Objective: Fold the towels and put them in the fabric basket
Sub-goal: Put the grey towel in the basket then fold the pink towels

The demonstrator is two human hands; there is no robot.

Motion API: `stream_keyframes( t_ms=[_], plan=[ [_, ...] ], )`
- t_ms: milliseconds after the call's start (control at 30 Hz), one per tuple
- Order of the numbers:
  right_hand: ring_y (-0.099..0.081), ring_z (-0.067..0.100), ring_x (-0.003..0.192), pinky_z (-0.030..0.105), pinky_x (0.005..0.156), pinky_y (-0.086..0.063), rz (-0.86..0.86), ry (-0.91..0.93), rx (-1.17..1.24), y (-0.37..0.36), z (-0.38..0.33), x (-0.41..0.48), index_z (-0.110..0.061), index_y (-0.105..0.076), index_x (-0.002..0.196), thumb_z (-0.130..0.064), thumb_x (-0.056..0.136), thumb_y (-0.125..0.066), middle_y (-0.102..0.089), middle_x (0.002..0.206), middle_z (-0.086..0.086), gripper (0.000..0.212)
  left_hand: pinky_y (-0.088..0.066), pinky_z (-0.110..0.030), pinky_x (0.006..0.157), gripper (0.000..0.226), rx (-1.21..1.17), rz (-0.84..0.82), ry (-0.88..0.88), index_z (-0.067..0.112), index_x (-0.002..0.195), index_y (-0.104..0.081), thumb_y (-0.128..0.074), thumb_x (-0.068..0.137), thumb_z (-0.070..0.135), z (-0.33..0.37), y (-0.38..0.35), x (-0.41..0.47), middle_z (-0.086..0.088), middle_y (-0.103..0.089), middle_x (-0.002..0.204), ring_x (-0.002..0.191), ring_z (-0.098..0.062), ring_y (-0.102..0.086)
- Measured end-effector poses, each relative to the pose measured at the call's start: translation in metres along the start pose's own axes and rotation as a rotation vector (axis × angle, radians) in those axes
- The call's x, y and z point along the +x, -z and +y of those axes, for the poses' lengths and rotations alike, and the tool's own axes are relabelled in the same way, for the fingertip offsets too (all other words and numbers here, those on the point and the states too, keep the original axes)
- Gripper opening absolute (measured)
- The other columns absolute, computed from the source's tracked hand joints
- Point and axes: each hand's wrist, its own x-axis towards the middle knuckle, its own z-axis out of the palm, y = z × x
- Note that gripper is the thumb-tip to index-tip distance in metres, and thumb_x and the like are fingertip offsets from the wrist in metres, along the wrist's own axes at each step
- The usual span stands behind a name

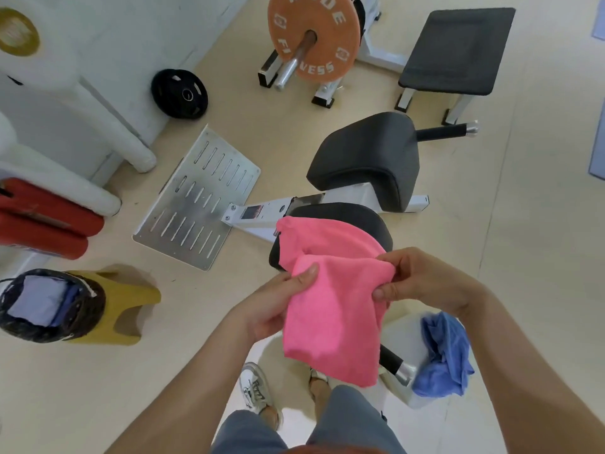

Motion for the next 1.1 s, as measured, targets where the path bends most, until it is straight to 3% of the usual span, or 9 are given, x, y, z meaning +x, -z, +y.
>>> stream_keyframes(
  t_ms=[133,233,333,533,633,767,900,1000,1100],
  plan=[
    [-0.050,0.010,0.049,0.018,0.051,-0.043,0.139,-0.087,-0.060,0.008,0.008,0.002,-0.013,-0.067,0.068,-0.028,0.078,-0.073,-0.057,0.055,-0.002,0.019,-0.045,-0.019,0.048,0.026,-0.036,0.170,-0.196,0.008,0.073,-0.065,-0.060,0.087,0.030,-0.002,-0.009,0.019,0.001,-0.067,0.060,0.051,-0.008,-0.061],
    [-0.054,0.003,0.055,0.018,0.058,-0.045,0.207,-0.120,-0.082,0.011,0.018,0.004,-0.011,-0.069,0.073,-0.032,0.077,-0.075,-0.061,0.059,-0.010,0.022,-0.047,-0.023,0.052,0.025,0.095,0.177,-0.294,0.009,0.069,-0.071,-0.072,0.074,0.033,-0.002,-0.005,0.028,-0.004,-0.069,0.067,0.058,-0.014,-0.062],
    [-0.066,0.015,0.075,0.030,0.070,-0.054,0.243,-0.056,0.129,0.010,0.027,0.005,-0.001,-0.069,0.088,-0.014,0.074,-0.080,-0.070,0.080,0.005,0.022,-0.052,-0.025,0.060,0.023,0.118,0.060,-0.220,0.010,0.079,-0.075,-0.079,0.071,0.032,-0.003,-0.002,0.033,-0.006,-0.073,0.081,0.070,-0.016,-0.067],
    [-0.053,0.015,0.065,0.024,0.055,-0.040,0.157,0.021,0.609,0.001,0.033,0.014,-0.009,-0.056,0.077,-0.008,0.067,-0.070,-0.054,0.072,0.004,0.017,-0.056,-0.030,0.071,0.055,-0.087,-0.040,-0.189,0.011,0.093,-0.075,-0.091,0.049,0.040,-0.004,-0.006,0.041,-0.007,-0.073,0.093,0.084,-0.017,-0.069],
    [-0.059,0.017,0.072,0.035,0.066,-0.050,0.226,-0.059,0.308,0.005,0.035,0.013,-0.004,-0.064,0.083,-0.022,0.072,-0.076,-0.062,0.078,0.009,0.024,-0.046,-0.027,0.058,0.039,0.206,0.095,-0.224,0.014,0.068,-0.071,-0.079,0.063,0.052,0.004,-0.012,0.039,-0.003,-0.066,0.071,0.066,-0.016,-0.061],
    [-0.061,0.030,0.074,0.046,0.070,-0.052,0.617,0.016,-0.273,0.001,0.040,0.011,-0.009,-0.062,0.073,-0.022,0.073,-0.080,-0.064,0.078,0.011,0.022,-0.025,-0.018,0.042,0.053,0.448,0.212,-0.322,0.022,0.038,-0.043,-0.065,0.081,0.044,0.009,-0.013,0.041,0.010,-0.037,0.044,0.040,-0.007,-0.036],
    [-0.054,0.031,0.072,0.043,0.063,-0.046,0.784,0.174,0.029,-0.009,0.046,0.011,-0.020,-0.051,0.073,-0.019,0.080,-0.068,-0.060,0.081,0.011,0.019,-0.034,-0.022,0.050,0.044,0.310,0.082,-0.253,0.010,0.062,-0.062,-0.077,0.070,0.050,0.011,-0.008,0.050,-0.004,-0.054,0.060,0.054,-0.018,-0.049],
    [-0.044,0.017,0.067,0.036,0.061,-0.038,0.911,0.095,0.204,-0.017,0.050,0.020,-0.026,-0.047,0.079,-0.028,0.085,-0.063,-0.047,0.075,0.003,0.018,-0.056,-0.029,0.069,0.044,0.005,-0.150,-0.090,0.007,0.092,-0.071,-0.085,0.062,0.036,0.006,-0.005,0.056,-0.006,-0.071,0.090,0.079,-0.018,-0.068],
    [-0.056,0.020,0.071,0.039,0.064,-0.049,0.958,0.004,0.408,-0.026,0.046,0.030,-0.032,-0.052,0.099,-0.031,0.089,-0.064,-0.057,0.083,0.006,0.016,-0.056,-0.035,0.081,0.048,0.025,-0.101,-0.065,0.004,0.107,-0.067,-0.083,0.065,0.020,-0.002,-0.013,0.061,-0.010,-0.070,0.106,0.096,-0.023,-0.068]
  ],
)
